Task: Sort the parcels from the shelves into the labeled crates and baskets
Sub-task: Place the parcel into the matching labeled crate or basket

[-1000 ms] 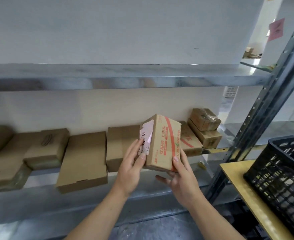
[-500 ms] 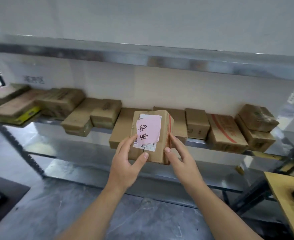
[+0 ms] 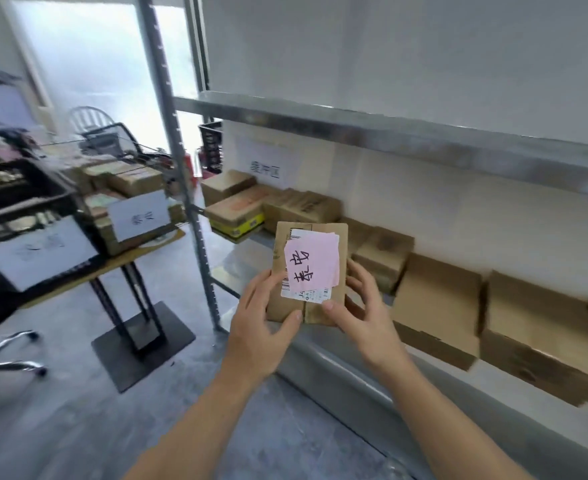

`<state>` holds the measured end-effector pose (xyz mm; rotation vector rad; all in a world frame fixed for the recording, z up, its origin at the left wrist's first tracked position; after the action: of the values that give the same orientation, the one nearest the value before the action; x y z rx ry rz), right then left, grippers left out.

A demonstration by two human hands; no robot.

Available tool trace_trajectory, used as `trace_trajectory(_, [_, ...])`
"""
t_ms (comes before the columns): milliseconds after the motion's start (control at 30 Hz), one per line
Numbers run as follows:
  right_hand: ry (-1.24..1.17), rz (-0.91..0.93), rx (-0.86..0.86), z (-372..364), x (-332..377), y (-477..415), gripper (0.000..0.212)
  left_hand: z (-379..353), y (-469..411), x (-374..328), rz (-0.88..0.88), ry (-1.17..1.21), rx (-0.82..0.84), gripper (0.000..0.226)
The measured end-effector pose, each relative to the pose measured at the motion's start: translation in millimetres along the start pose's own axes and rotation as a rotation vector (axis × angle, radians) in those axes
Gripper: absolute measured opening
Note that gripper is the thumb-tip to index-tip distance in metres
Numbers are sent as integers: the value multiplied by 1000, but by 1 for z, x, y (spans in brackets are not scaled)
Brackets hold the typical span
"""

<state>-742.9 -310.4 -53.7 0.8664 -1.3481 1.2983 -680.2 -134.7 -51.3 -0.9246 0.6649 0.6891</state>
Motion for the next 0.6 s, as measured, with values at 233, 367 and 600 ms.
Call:
trace_trajectory(233, [-153, 46, 157, -153, -10, -89, 75, 134, -5, 74, 50, -105, -133, 61])
trace_trajectory(367, [-218, 60, 218, -228, -14, -130, 72, 205, -4, 106, 72, -180, -193, 59])
trace_trajectory(600, [-273, 26, 341, -326, -24, -183, 71, 286, 0, 153, 143, -241, -292, 60])
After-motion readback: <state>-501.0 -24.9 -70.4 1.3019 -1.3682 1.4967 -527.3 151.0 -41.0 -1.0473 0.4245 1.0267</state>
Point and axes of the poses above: each hand's wrist, its own y-axis away from the middle knuckle, its own z-axis out of the back of the hand, x = y × z, the point moved 6 cm from there along -y, towards the middle knuckle, and after that the axes turned 9 degrees about x, right-handed, at the moved point
